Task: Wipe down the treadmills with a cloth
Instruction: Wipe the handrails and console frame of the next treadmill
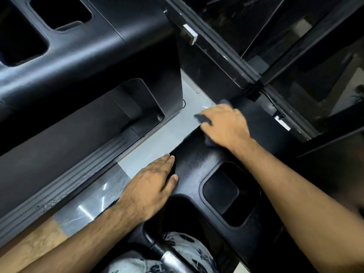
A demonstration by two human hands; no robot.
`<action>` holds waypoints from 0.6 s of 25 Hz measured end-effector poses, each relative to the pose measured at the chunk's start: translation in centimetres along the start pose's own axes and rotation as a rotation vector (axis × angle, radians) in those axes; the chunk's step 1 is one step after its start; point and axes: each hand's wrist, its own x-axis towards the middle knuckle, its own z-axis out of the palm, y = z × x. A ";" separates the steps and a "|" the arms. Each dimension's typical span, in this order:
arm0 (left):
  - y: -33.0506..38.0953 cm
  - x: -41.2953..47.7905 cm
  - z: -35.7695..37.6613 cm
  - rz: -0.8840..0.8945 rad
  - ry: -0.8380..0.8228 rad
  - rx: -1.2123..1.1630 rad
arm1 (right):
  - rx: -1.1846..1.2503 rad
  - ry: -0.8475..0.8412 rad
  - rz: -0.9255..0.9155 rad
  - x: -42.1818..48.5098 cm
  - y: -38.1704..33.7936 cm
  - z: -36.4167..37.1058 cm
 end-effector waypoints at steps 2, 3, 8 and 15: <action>0.3 0.0 0.2 0.008 -0.007 -0.001 | -0.019 0.096 0.008 -0.9 0.0 0.8; 0.6 0.1 0.2 0.008 -0.005 -0.012 | -0.011 0.092 -0.154 -2.7 -0.9 1.6; 0.6 0.9 0.1 0.039 -0.011 -0.001 | 0.085 0.125 0.238 -2.6 0.8 0.2; 1.1 1.9 0.1 0.055 -0.001 -0.008 | 0.110 0.202 0.215 -7.9 0.5 2.2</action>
